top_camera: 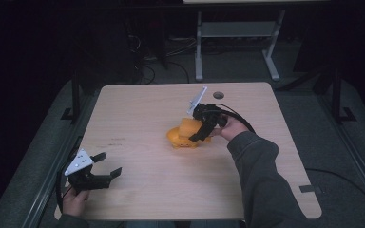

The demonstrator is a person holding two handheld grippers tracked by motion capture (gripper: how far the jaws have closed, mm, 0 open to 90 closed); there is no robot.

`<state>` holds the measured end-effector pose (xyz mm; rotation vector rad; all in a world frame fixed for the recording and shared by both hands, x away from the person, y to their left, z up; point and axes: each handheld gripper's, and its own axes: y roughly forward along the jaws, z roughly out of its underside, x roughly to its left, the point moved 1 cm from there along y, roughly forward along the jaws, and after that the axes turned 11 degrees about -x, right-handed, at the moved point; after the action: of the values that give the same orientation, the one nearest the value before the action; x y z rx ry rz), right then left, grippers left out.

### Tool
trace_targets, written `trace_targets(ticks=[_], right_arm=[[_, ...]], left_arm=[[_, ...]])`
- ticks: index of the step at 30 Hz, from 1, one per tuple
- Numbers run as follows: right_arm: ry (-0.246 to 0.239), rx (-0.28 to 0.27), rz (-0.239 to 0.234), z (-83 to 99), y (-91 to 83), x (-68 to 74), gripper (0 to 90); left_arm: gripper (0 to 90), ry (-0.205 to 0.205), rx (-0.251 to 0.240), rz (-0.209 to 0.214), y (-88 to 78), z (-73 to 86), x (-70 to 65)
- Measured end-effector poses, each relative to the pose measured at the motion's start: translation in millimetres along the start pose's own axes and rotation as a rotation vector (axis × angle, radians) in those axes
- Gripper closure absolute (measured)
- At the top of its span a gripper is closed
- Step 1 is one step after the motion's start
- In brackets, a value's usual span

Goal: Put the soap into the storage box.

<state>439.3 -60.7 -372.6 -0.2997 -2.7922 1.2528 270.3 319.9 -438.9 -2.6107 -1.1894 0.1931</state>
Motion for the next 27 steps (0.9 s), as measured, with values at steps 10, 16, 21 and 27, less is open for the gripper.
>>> trace_targets(ticks=[10,16,21,27], right_arm=[[-0.026,0.011,-0.012,-16.7,4.9,-5.2,20.6],[-0.044,-0.007,-0.024,-25.1,10.5,-10.1,20.6],[-0.048,0.015,-0.043,-27.2,22.4,-13.0,20.6],[-0.06,0.025,-0.053,-27.6,32.4,-14.4,20.6]], left_arm=[[14.3,0.001,-0.001,0.0,-0.2,0.2,0.5],[14.3,0.001,-0.002,0.002,0.0,0.3,0.2],[14.3,0.002,0.002,0.003,-0.3,0.2,0.5],[14.3,0.002,0.005,0.002,-1.1,0.1,1.1]])
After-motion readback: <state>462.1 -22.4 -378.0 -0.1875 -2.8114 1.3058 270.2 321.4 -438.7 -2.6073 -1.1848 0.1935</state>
